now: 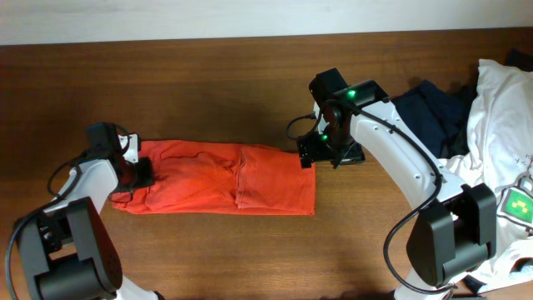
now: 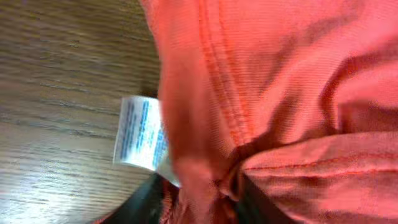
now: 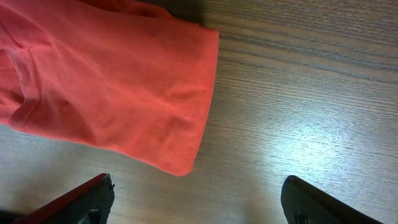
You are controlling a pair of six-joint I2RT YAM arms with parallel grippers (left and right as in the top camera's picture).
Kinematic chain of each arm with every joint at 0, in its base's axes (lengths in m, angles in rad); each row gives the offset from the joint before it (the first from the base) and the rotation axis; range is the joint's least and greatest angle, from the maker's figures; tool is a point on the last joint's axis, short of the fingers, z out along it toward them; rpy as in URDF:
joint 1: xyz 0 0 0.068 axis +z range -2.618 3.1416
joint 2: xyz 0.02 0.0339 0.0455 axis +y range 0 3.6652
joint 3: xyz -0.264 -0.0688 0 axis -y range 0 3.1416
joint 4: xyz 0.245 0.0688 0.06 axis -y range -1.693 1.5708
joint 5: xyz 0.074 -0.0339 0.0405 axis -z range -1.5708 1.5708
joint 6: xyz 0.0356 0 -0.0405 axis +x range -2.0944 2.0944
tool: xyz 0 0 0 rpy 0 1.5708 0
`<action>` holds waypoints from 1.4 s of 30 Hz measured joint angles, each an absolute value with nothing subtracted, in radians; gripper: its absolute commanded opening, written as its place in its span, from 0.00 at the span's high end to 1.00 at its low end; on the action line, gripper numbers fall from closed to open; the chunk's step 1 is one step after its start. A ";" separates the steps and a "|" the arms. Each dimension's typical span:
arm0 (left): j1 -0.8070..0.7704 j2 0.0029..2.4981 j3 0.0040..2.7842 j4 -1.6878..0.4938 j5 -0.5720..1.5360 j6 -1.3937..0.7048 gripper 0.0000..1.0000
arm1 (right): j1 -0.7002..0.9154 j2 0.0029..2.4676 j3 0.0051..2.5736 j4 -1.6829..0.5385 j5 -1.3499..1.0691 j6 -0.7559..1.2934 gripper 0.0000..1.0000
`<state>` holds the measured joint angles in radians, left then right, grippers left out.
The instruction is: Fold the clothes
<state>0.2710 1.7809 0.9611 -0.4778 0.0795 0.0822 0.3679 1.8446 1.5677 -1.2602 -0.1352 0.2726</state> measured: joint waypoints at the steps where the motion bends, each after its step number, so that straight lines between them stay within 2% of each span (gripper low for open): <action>1: 0.266 1.781 0.961 -0.480 0.101 0.080 0.94 | 0.368 1.845 1.568 -1.260 -0.135 0.272 0.10; 3: 0.263 1.781 0.962 -0.482 0.109 0.080 0.99 | 0.368 1.845 1.568 -1.260 -0.135 0.272 0.10; 6: 0.259 1.797 1.007 -0.562 0.049 0.056 0.99 | 0.368 1.845 1.568 -1.265 -0.135 0.273 0.10; 11: 0.330 1.855 1.285 -0.902 -0.109 -0.013 0.99 | 0.311 1.845 1.567 -1.287 -0.112 0.268 0.09; 13: 0.346 1.856 1.428 -1.048 -0.113 -0.033 0.99 | 0.249 1.845 1.567 -1.292 -0.104 0.264 0.09; 14: 0.334 1.863 1.513 -1.195 -0.074 -0.043 0.99 | 0.233 1.845 1.566 -1.295 -0.101 0.254 0.09; 17: 0.202 1.861 1.677 -1.348 0.059 -0.070 0.99 | 0.233 1.845 1.561 -1.298 -0.097 0.239 0.08; 19: 0.042 1.861 1.685 -1.346 0.170 -0.084 0.99 | 0.233 1.845 1.554 -1.298 -0.097 0.236 0.08; 23: -0.179 1.861 1.685 -1.297 0.260 -0.141 1.00 | 0.233 1.845 1.554 -1.298 -0.097 0.235 0.08; 25: -0.263 1.861 1.685 -1.256 0.266 -0.179 0.99 | 0.233 1.845 1.554 -1.298 -0.097 0.235 0.08; 30: -0.338 1.902 1.685 -1.248 0.258 -0.227 0.99 | 0.233 1.845 1.554 -1.302 -0.097 0.234 0.08; 31: -0.342 1.916 1.685 -1.248 0.258 -0.233 0.65 | 0.233 1.845 1.554 -1.302 -0.097 0.235 0.08; 33: -0.358 1.924 1.685 -1.248 0.257 -0.236 0.55 | 0.233 1.845 1.554 -1.302 -0.097 0.235 0.06; 36: -0.398 1.924 1.685 -1.198 0.328 -0.247 0.51 | 0.233 1.845 1.554 -1.303 -0.098 0.232 0.02; 38: -0.366 1.925 1.716 -1.165 0.382 -0.230 0.51 | 0.233 1.845 1.553 -1.304 -0.118 0.222 0.02; 40: -0.242 1.925 1.787 -1.184 0.406 -0.228 0.48 | 0.237 1.845 1.552 -1.286 -0.250 0.136 0.03; 42: -0.055 1.927 1.799 -1.198 0.402 -0.225 0.45 | 0.287 1.845 1.551 -1.212 -0.353 0.096 0.03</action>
<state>-0.0547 1.9266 1.7992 -1.1980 0.4019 -0.2249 0.2874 1.8450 1.5505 -1.2118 -0.3534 0.0956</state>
